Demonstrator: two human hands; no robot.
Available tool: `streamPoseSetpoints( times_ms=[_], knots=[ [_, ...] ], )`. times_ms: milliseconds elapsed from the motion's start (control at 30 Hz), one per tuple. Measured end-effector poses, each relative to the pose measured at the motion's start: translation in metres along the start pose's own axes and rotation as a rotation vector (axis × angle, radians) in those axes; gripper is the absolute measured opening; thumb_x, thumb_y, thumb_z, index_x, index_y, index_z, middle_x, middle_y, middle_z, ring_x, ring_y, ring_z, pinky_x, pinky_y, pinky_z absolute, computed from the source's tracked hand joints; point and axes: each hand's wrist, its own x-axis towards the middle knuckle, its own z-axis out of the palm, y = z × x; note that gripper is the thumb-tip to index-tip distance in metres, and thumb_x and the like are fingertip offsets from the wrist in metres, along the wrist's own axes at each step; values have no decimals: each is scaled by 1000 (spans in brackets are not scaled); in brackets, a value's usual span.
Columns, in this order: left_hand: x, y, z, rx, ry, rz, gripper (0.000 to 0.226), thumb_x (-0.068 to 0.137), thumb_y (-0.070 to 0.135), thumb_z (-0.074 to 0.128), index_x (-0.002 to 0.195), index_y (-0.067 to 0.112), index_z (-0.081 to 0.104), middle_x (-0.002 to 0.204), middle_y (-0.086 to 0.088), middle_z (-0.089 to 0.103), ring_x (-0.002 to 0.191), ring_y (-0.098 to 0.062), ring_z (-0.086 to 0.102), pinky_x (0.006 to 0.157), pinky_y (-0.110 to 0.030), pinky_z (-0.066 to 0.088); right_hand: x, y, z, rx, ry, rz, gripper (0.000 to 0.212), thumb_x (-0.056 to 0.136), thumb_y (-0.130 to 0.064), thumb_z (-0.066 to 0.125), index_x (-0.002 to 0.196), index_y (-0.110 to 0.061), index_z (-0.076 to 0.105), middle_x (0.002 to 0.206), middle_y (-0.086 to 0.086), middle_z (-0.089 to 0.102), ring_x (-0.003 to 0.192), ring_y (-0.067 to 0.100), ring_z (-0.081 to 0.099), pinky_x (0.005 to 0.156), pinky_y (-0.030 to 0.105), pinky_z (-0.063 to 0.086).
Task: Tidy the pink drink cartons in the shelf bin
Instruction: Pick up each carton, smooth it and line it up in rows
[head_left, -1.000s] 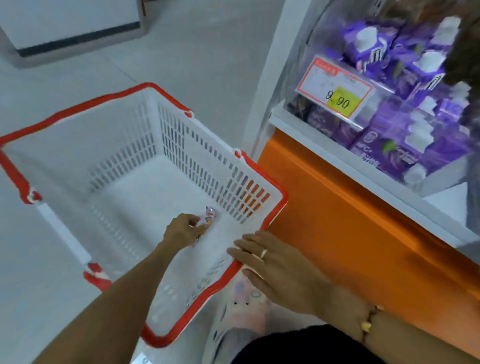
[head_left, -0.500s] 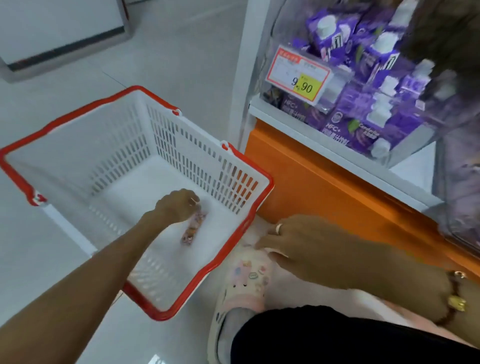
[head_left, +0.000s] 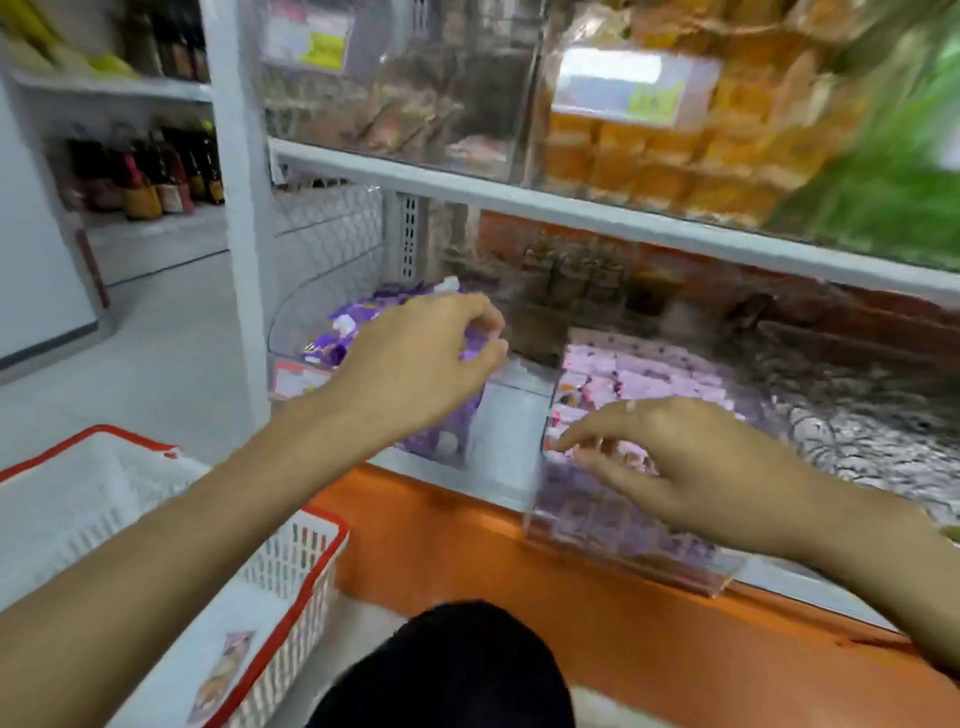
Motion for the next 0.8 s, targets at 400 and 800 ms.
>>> streamPoseSetpoints(
  times_ms=[400, 800],
  knots=[
    [22, 19, 104, -252, -159, -126, 18, 96, 31, 51, 109, 28, 63, 102, 12, 70, 97, -12, 67, 81, -25, 49, 34, 66, 64, 227, 187, 206, 30, 93, -40, 57, 117, -24, 63, 108, -3, 64, 103, 17, 54, 84, 31, 44],
    [17, 10, 112, -471, -36, -151, 10, 89, 42, 56, 88, 49, 63, 85, 27, 69, 83, 7, 65, 85, -33, 52, 46, 56, 81, 245, 396, 314, 20, 88, -29, 62, 105, -22, 69, 80, -6, 60, 91, 21, 53, 73, 31, 39]
  ],
)
